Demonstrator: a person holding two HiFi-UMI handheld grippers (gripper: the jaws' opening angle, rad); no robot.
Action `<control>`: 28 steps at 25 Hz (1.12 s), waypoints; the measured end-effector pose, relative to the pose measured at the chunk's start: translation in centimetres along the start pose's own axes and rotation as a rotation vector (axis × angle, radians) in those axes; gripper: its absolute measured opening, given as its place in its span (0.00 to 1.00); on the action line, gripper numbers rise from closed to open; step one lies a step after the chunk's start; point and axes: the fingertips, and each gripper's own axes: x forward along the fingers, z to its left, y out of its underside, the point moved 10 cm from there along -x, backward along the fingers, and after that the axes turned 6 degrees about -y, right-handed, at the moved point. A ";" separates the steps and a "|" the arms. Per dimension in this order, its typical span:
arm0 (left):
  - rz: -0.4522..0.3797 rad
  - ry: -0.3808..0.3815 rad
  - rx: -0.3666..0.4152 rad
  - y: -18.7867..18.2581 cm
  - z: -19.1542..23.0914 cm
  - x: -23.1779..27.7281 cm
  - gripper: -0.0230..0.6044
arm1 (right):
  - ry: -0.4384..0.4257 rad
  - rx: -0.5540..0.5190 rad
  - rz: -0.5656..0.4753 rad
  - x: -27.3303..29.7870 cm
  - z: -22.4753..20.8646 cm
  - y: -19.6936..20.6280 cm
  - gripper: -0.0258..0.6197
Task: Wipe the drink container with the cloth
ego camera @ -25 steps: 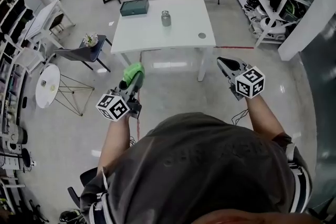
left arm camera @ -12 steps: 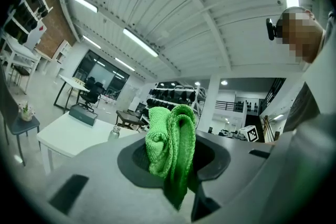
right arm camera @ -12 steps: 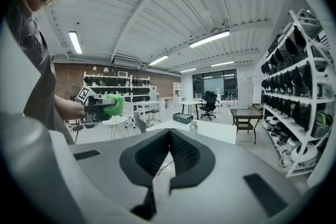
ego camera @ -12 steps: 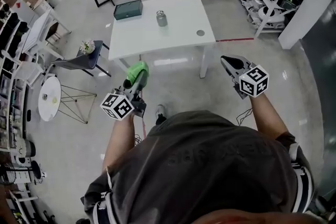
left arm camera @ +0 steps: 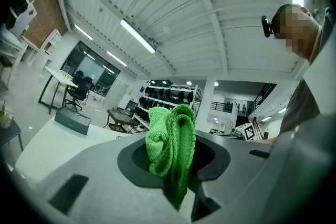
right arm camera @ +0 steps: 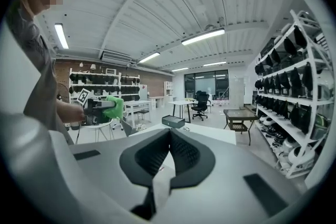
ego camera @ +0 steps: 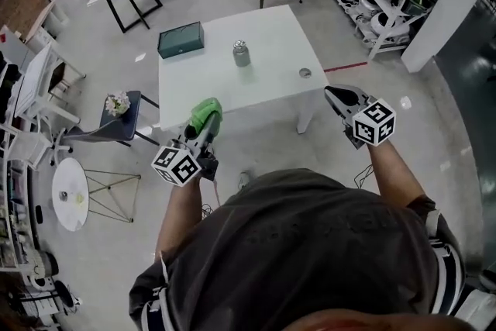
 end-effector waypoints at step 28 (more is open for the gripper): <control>0.173 -0.025 -0.052 -5.5 22.1 18.3 0.19 | -0.061 0.140 0.074 25.4 -17.5 -3.2 0.03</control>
